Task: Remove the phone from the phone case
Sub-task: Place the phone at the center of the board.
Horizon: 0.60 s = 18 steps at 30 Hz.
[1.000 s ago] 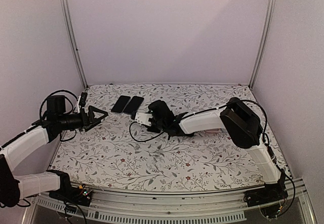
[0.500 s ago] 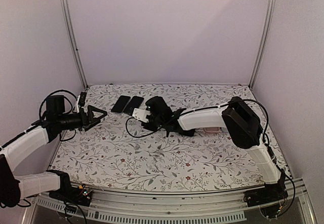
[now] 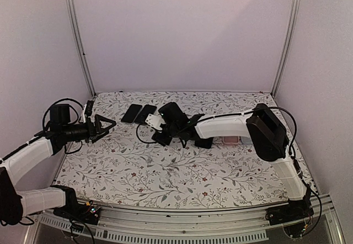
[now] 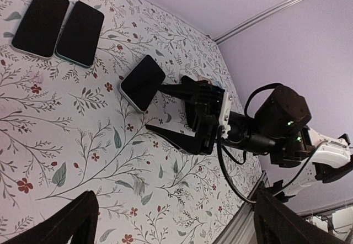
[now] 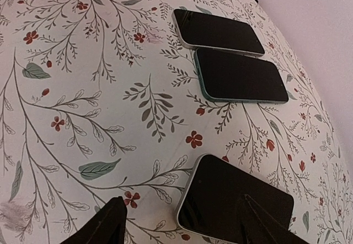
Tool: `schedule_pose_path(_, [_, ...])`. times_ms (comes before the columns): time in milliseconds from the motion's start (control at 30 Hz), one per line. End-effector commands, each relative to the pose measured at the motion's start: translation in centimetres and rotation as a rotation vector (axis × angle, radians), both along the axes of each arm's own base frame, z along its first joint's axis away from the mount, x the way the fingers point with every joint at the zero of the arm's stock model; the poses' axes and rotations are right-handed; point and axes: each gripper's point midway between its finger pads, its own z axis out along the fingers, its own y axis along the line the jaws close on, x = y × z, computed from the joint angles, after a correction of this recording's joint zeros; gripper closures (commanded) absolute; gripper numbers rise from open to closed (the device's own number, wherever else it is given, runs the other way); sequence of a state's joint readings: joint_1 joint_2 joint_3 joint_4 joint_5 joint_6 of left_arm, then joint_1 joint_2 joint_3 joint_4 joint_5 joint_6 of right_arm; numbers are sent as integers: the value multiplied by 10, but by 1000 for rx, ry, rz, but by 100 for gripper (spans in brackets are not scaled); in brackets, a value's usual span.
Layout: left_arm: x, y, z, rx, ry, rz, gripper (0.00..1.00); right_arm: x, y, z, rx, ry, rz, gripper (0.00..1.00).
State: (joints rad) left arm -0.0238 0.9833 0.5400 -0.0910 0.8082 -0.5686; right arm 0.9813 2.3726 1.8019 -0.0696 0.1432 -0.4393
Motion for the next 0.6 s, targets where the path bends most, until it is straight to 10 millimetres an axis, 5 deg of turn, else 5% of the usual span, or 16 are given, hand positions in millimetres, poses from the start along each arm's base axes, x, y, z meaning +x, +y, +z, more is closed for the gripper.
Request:
schedule_pose_path(0, [0,2,1,-5,-14,-5,1,-6,4,73,189,93,-39,26])
schedule_pose_path(300, [-1,2,2,-7,-19,-4,1,-13,-20,91,375,423,-170,1])
schedule_pose_path(567, [-1,1,4,-7,-26,-7,1,-9,-56,85,527,720,-331,1])
